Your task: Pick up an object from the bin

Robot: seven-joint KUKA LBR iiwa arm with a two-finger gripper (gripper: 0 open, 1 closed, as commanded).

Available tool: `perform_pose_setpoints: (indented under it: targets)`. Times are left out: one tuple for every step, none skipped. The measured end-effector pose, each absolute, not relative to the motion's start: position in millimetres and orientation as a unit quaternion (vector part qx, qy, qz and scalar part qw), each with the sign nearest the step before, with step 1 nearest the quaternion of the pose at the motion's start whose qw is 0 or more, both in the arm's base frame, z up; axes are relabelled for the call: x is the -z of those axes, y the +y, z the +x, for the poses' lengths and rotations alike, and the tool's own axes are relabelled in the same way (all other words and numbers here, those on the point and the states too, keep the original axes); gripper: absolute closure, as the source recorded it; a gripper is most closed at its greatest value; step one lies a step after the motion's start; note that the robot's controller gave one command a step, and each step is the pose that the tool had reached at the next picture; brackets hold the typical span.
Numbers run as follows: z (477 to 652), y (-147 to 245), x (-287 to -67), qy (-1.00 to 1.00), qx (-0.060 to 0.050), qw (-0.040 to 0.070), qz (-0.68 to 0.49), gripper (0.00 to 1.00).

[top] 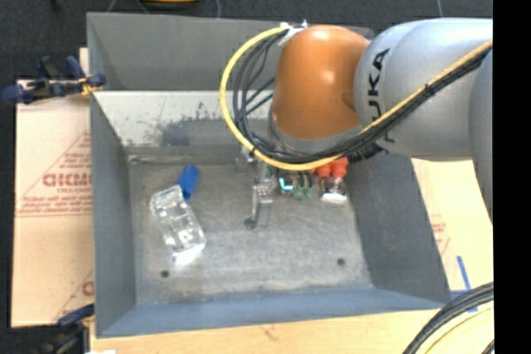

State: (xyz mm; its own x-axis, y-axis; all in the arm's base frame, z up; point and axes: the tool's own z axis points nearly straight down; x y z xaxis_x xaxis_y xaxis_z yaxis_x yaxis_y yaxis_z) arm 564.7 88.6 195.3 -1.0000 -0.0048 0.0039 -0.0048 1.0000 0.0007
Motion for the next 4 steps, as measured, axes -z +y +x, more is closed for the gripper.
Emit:
perform_pose_setpoints:
  targets:
    - [596.1,144,-88,-0.993,0.001,0.001,-0.12,0.0]
    - [636.8,191,-79,-0.996,0.002,-0.009,0.091,0.0]
    - [634.5,192,-81,-0.996,0.002,0.0,0.09,1.0]
    - [607.8,210,-109,-0.997,0.002,-0.004,-0.079,1.0]
